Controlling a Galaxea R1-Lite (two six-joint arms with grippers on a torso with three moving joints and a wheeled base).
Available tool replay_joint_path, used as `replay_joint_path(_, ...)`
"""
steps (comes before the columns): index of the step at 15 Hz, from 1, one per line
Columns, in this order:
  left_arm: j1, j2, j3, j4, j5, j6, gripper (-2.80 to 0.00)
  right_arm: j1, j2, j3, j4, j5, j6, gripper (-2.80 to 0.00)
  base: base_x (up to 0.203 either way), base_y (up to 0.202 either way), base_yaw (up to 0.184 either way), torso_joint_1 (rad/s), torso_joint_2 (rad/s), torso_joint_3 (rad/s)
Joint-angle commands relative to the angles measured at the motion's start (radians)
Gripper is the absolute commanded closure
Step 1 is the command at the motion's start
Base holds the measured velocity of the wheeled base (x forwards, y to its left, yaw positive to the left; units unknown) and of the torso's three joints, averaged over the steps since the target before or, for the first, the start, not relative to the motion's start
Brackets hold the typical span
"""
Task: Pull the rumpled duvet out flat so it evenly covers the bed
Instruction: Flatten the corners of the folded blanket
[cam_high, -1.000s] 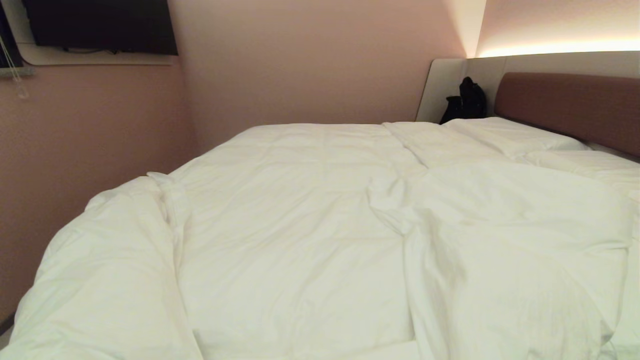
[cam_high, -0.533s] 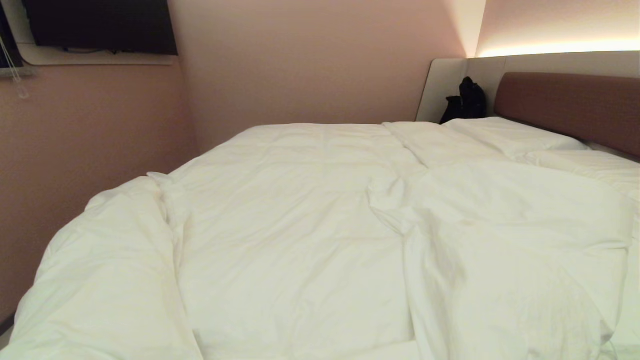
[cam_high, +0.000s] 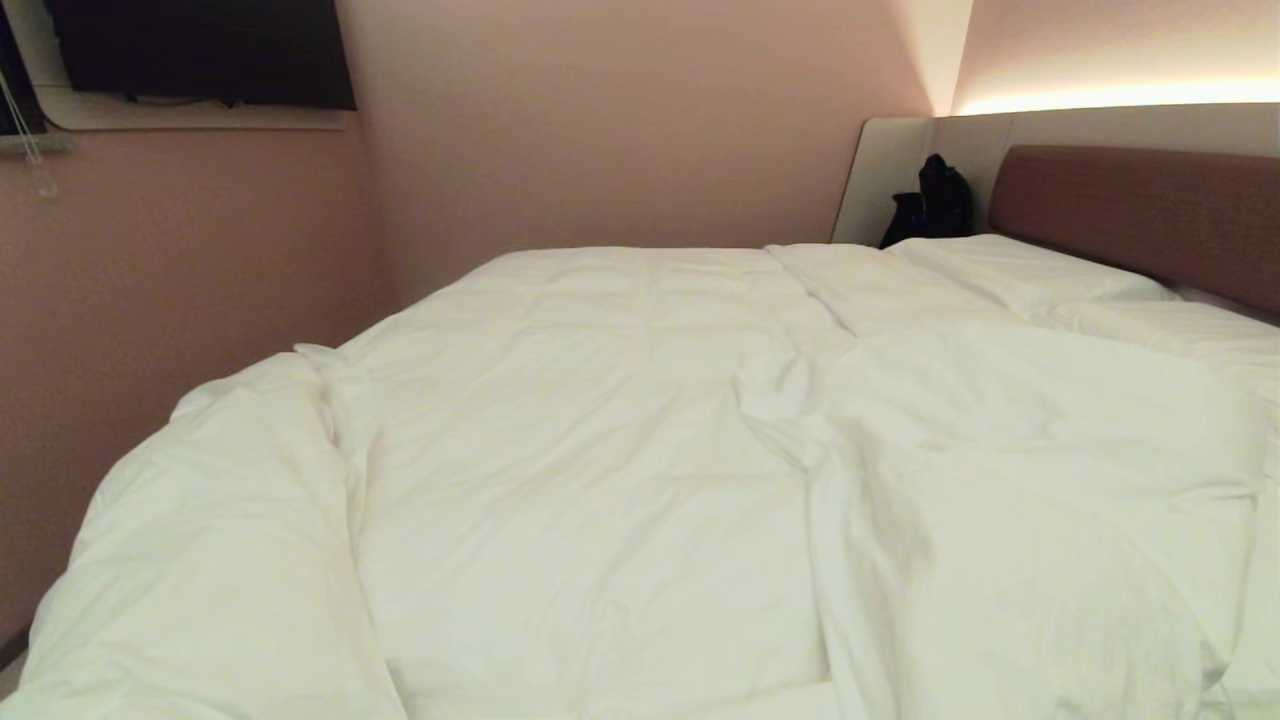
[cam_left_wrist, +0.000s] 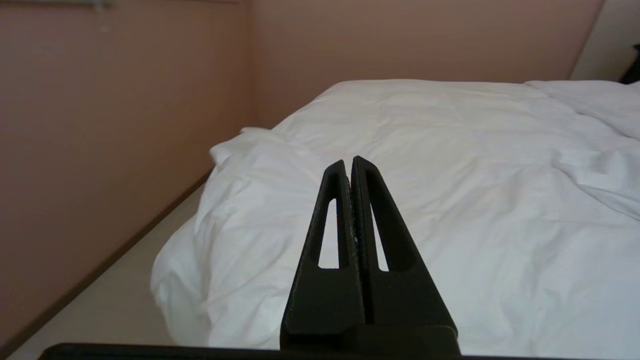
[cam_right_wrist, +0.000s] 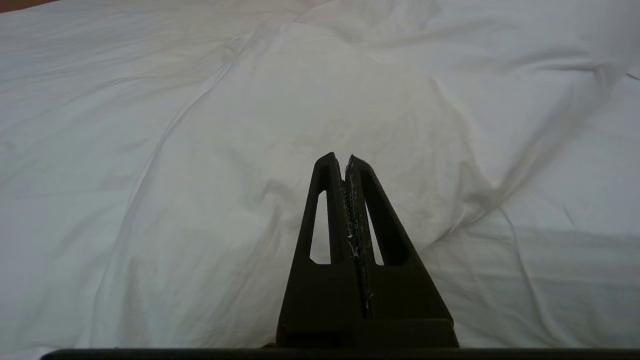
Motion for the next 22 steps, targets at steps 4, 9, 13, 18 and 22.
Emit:
replay_joint_path(4, -0.116, -0.007, 0.099, -0.142, 0.001, 0.087, 0.00, 0.000, 0.000, 0.000, 0.000, 0.001, 0.000, 0.00, 0.000, 0.000, 0.000, 0.000, 0.00, 0.000)
replay_joint_path(9, -0.172, -0.118, 0.208, -0.146, -0.006, 0.124, 0.00, 0.000, 0.000, 0.000, 0.000, 0.001, 0.000, 0.00, 0.000, 0.000, 0.000, 0.000, 0.00, 0.000)
replay_joint_path(13, -0.170, -0.231, 0.284, -0.144, -0.058, 0.126, 0.00, 0.000, 0.000, 0.000, 0.000, 0.000, 0.000, 0.00, 0.000, 0.000, 0.000, 0.000, 0.00, 0.000)
replay_joint_path(18, -0.168, -0.274, 0.357, -0.179, -0.069, 0.124, 0.00, 0.000, 0.000, 0.000, 0.000, 0.001, 0.000, 0.00, 0.000, 0.000, 0.000, 0.000, 0.00, 0.000)
replay_joint_path(22, -0.168, -0.274, 0.445, -0.260, -0.071, 0.110, 0.00, 0.000, 0.000, 0.000, 0.000, 0.001, 0.000, 0.00, 0.000, 0.000, 0.000, 0.000, 0.00, 0.000)
